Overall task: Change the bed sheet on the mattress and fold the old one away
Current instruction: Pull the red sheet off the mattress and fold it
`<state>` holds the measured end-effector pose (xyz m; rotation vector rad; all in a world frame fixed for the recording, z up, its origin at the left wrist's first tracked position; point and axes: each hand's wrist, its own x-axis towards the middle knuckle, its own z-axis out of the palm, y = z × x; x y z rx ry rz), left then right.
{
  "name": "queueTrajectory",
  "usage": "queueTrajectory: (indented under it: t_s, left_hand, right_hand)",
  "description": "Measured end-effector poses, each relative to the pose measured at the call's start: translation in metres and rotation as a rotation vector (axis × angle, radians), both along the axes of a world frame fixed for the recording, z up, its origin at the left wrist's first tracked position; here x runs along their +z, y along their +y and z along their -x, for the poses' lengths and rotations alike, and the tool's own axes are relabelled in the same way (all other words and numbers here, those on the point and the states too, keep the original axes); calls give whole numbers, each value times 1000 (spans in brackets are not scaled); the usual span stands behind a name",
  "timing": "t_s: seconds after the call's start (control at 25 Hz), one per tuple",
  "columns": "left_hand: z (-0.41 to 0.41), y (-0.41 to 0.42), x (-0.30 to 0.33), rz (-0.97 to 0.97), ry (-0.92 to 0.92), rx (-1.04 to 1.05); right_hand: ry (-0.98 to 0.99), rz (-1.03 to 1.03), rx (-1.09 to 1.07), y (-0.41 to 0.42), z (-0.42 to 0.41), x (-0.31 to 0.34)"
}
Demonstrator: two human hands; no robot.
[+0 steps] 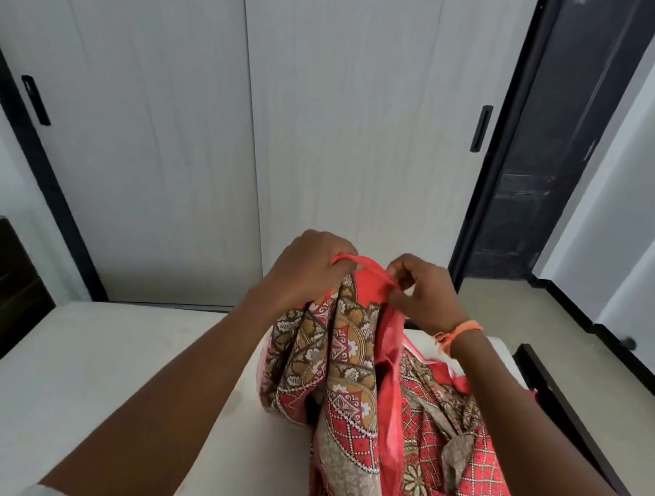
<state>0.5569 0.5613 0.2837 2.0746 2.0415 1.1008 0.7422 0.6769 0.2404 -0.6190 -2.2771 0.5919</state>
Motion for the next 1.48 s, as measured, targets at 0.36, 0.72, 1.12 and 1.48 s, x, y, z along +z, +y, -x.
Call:
queueTrajectory:
  t_s: [0.36, 0.72, 1.12, 1.48]
  left_hand:
    - [-2, 15, 29, -301, -109, 167]
    - [20, 11, 49, -422, -179, 363]
    - [82, -7, 30, -136, -200, 701]
    - [4, -10, -6, 176, -244, 175]
  right_hand:
    - [-58, 219, -280, 0, -17, -98]
    - [-132, 378, -549, 19, -45, -158]
    - [38, 268, -622, 56, -73, -79]
    - [-227, -70, 120, 20, -17, 72]
